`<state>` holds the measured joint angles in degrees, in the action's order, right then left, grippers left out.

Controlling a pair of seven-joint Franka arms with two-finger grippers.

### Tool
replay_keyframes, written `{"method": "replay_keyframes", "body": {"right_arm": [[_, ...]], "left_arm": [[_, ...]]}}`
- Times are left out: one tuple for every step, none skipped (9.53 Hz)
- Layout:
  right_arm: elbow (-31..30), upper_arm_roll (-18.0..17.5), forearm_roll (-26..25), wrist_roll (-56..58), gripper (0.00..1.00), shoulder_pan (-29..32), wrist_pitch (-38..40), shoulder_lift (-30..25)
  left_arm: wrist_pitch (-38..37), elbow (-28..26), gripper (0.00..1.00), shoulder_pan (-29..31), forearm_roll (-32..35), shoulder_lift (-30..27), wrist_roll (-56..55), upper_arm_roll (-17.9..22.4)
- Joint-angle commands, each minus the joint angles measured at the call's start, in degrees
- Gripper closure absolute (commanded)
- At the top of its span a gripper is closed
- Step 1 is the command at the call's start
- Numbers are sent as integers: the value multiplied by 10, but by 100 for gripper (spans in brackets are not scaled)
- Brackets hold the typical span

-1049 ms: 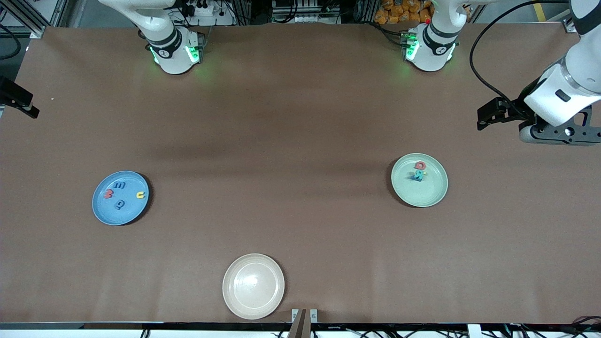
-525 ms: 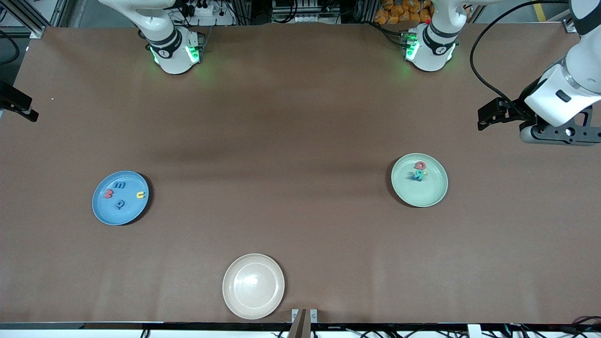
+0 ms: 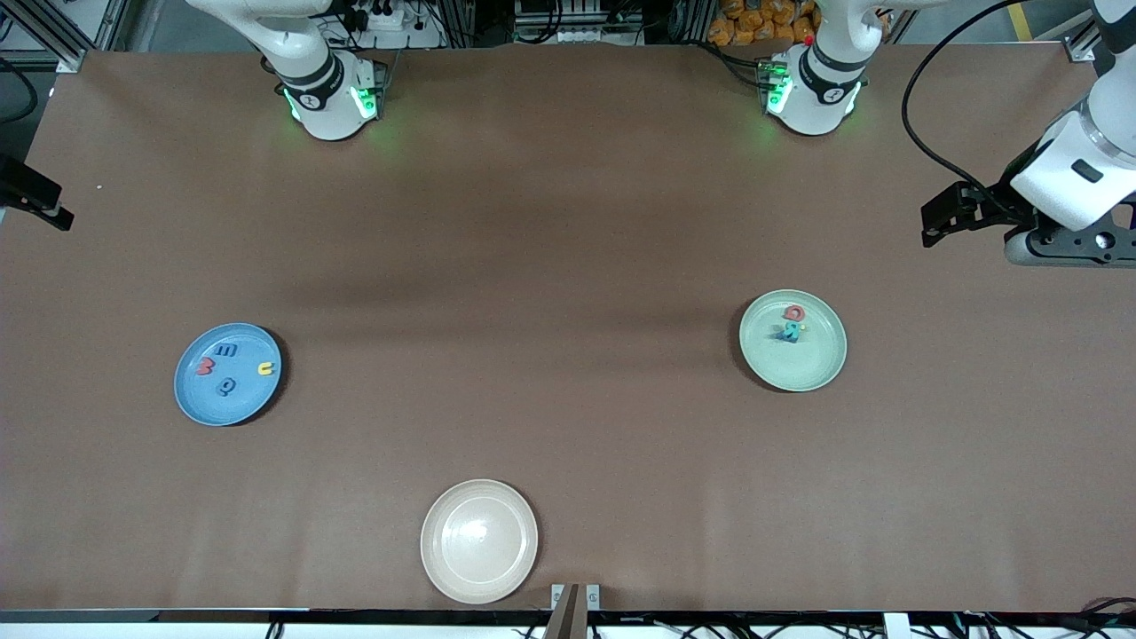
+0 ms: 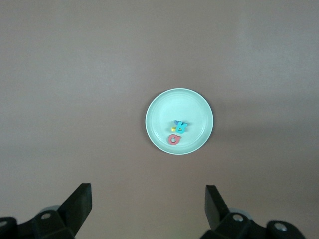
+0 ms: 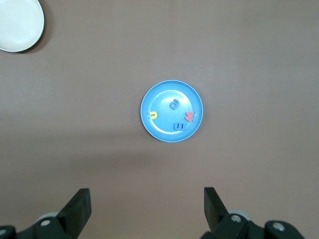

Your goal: Sort upper and lower case letters into plates

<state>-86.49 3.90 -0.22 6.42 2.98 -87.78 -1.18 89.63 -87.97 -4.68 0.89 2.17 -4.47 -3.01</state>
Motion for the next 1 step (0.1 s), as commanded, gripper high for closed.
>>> {"method": "replay_keyframes", "body": {"right_arm": [[14, 1, -8, -11, 0, -4, 11, 7]], "left_arm": [[7, -16, 0, -4, 12, -15, 7, 4]]}}
